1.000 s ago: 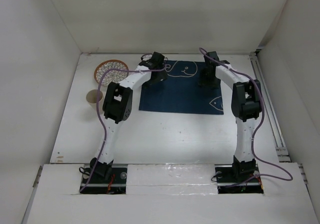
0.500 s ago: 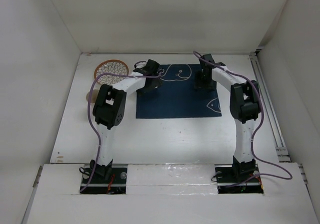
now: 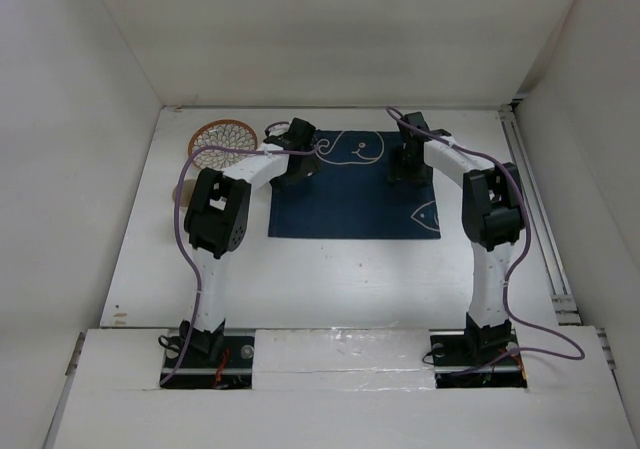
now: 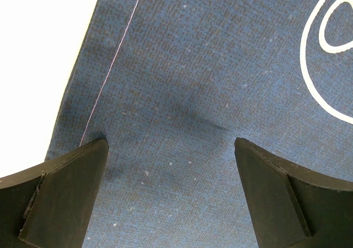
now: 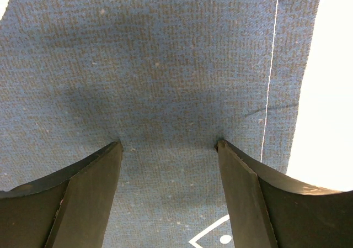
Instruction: Set the dinner table for one person
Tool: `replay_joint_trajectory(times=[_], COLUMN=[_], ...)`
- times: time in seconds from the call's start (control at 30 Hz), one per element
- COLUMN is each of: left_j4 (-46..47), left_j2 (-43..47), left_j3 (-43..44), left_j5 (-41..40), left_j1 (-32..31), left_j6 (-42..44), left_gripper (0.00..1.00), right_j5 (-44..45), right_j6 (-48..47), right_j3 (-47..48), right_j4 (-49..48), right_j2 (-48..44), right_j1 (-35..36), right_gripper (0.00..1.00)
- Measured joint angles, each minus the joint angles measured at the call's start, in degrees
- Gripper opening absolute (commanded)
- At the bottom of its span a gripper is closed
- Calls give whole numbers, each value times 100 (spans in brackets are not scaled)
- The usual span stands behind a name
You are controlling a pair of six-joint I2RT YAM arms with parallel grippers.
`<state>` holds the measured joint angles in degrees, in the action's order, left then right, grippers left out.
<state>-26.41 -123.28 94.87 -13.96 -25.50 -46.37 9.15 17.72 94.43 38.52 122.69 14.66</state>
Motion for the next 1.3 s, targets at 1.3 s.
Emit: replay_joint_trajectory(times=[1.3], left_j4=[-127], left_j2=[133], left_j3=[-153], left_j5=[42], left_j1=[0], left_j6=[-2], left_gripper=[100], right_j5=[-74], right_j6=[-22], right_j3=[219], right_j4=[70], right_j2=[98], right_j1=[-127], right_gripper=[74])
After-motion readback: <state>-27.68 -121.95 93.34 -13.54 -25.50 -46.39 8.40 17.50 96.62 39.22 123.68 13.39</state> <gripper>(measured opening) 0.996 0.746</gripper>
